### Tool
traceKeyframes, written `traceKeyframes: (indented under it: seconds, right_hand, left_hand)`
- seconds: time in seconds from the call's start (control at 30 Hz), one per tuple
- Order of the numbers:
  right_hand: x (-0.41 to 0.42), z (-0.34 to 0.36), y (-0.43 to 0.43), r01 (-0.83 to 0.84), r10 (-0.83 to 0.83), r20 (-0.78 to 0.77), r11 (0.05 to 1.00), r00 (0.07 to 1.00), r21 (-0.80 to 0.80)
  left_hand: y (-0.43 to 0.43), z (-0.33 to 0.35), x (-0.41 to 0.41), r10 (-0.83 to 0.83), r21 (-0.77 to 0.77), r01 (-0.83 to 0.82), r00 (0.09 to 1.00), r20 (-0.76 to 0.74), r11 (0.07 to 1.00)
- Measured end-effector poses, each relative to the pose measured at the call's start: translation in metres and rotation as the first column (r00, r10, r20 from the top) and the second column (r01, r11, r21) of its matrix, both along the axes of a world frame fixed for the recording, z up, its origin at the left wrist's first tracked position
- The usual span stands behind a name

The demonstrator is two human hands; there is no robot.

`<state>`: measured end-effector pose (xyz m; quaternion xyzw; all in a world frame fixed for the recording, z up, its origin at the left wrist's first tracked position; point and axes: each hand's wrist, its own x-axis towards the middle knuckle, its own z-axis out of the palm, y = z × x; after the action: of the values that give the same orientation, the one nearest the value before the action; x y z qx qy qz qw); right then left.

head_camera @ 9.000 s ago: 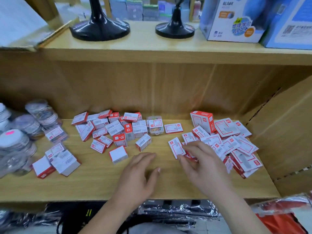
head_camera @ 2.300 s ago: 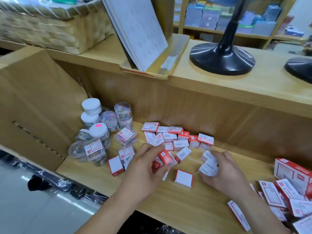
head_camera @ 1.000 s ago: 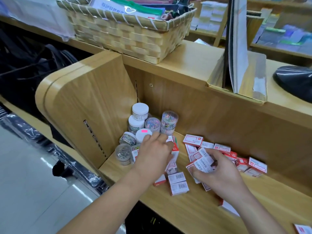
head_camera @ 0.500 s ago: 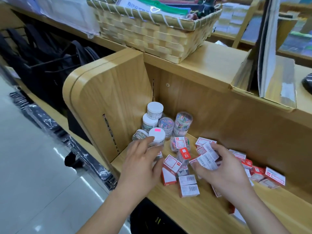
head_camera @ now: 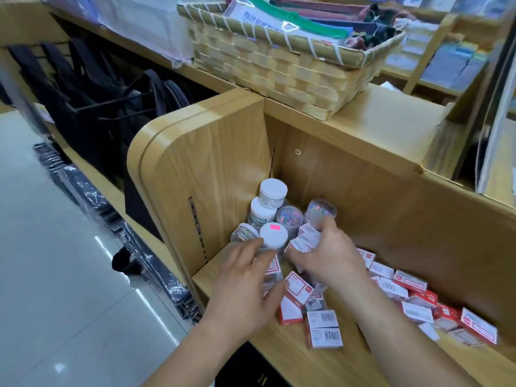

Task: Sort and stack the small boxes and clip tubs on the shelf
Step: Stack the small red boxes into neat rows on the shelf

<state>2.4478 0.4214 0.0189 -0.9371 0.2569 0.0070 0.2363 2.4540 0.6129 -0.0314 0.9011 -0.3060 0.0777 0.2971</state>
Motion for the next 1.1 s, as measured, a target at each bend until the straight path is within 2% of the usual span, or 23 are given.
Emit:
traceKeyframes:
  seconds: [0.13, 0.27, 0.4, 0.47, 0.53, 0.63, 0.7, 0.8, 0.9, 1.0, 1.1]
  right_hand:
    - [-0.012, -0.007, -0.003, 0.009, -0.009, 0.101, 1.000, 0.995, 0.004]
    - [-0.045, -0.001, -0.015, -0.005, -0.015, 0.309, 0.998, 0.951, 0.065]
    - [-0.091, 0.005, -0.038, 0.048, -0.106, 0.410, 0.988, 0.906, 0.150]
    - [-0.116, 0.002, -0.052, 0.095, -0.163, 0.409, 0.979, 0.898, 0.183]
    - [-0.139, -0.009, -0.064, 0.152, -0.211, 0.397, 0.973, 0.893, 0.176]
    - [-0.170, -0.030, -0.078, 0.172, -0.184, 0.369, 0.983, 0.911, 0.068]
    - [-0.190, -0.043, -0.084, 0.133, -0.123, 0.366, 0.991, 0.922, -0.003]
    - [-0.221, -0.058, -0.084, 0.104, -0.111, 0.305, 0.994, 0.946, 0.041]
    - [-0.245, -0.076, -0.083, 0.125, -0.139, 0.224, 0.989, 0.965, 0.077]
    - [-0.257, -0.091, -0.087, 0.183, -0.206, 0.180, 0.974, 0.962, 0.134]
    - [-0.260, -0.095, -0.089, 0.138, -0.168, 0.189, 0.977, 0.967, 0.164]
  left_hand:
    - [0.002, -0.008, -0.001, -0.028, 0.004, 0.028, 1.000, 0.003, 1.000]
    - [0.007, -0.013, -0.009, -0.053, 0.008, 0.053, 0.999, -0.005, 0.999]
    - [-0.005, -0.003, -0.027, -0.039, -0.041, 0.044, 0.994, 0.103, 0.998]
    - [-0.021, 0.003, -0.049, -0.093, -0.099, 0.106, 0.986, 0.136, 0.989]
    - [-0.040, 0.003, -0.079, -0.225, -0.140, 0.240, 0.967, 0.118, 0.961]
    - [-0.070, -0.020, -0.126, -0.485, -0.033, 0.493, 0.864, 0.136, 0.869]
    - [-0.085, -0.034, -0.145, -0.574, 0.034, 0.575, 0.807, 0.141, 0.817]
    - [-0.089, -0.036, -0.140, -0.532, 0.037, 0.530, 0.845, 0.063, 0.847]
    - [-0.084, -0.037, -0.127, -0.499, 0.115, 0.502, 0.865, -0.055, 0.857]
    - [-0.093, -0.046, -0.136, -0.504, 0.130, 0.515, 0.857, -0.107, 0.847]
    - [-0.106, -0.051, -0.154, -0.530, 0.084, 0.545, 0.835, -0.149, 0.834]
